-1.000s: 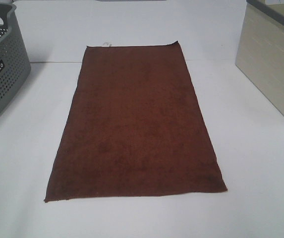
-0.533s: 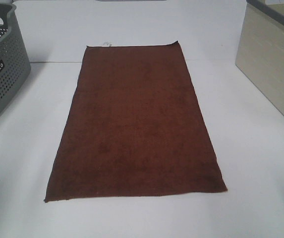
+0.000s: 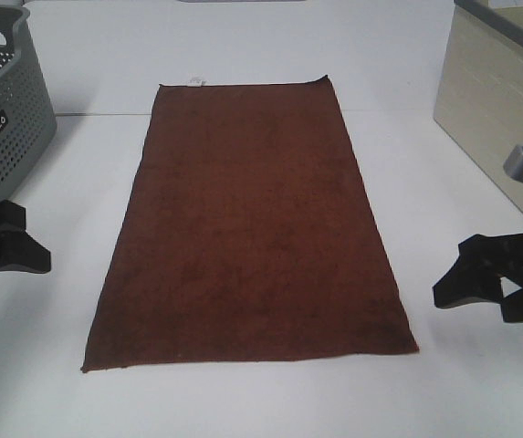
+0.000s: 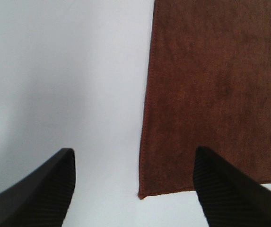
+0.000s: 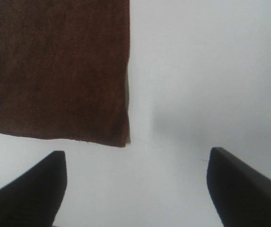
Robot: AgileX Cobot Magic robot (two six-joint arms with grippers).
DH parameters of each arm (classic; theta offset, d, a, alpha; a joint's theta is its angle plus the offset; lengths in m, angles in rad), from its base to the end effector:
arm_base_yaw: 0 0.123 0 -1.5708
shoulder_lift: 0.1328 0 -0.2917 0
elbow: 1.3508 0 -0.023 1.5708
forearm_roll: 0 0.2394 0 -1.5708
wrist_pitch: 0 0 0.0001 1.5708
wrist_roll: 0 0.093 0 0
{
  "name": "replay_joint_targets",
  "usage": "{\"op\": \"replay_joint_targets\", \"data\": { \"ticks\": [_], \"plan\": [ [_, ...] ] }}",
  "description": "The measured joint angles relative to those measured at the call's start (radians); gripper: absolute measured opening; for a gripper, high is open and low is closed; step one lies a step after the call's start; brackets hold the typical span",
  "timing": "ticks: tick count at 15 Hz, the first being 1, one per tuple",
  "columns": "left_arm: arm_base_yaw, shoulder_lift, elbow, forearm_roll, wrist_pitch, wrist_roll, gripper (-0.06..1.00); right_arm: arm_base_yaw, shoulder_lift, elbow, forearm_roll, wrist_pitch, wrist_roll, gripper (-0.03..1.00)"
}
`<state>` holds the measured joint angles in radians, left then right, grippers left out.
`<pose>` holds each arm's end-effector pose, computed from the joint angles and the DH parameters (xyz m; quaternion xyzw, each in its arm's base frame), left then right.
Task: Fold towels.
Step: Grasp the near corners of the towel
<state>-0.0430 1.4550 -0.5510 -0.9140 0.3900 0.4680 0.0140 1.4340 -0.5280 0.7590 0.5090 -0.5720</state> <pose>0.2273 -0.0379 0.1784 -0.1359 0.9477 -0.1992 0.2091 0.2101 0.0342 0.1738 0.0202 0.9691 0.1789 0.1684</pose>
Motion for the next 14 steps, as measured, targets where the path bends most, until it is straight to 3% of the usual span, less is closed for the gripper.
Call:
{"op": "replay_joint_targets", "data": {
  "ticks": [3,7,10,11,14],
  "plan": [
    [0.0,0.146,-0.042,-0.192,0.031,0.195,0.67,0.0,0.145,-0.064,0.164,0.003,-0.184,0.77],
    [0.0,0.363,-0.104,-0.431,0.104,0.441,0.67,0.0,0.324,-0.171,0.196,0.017,-0.259,0.77],
    [-0.005,0.42,-0.128,-0.486,0.125,0.508,0.67,0.001,0.377,-0.198,0.2,0.022,-0.287,0.77],
    [-0.045,0.456,-0.157,-0.536,0.132,0.565,0.67,0.045,0.412,-0.223,0.211,0.033,-0.297,0.76],
    [-0.112,0.495,-0.193,-0.611,0.135,0.592,0.67,0.129,0.444,-0.244,0.285,0.012,-0.293,0.75]
  ]
}}
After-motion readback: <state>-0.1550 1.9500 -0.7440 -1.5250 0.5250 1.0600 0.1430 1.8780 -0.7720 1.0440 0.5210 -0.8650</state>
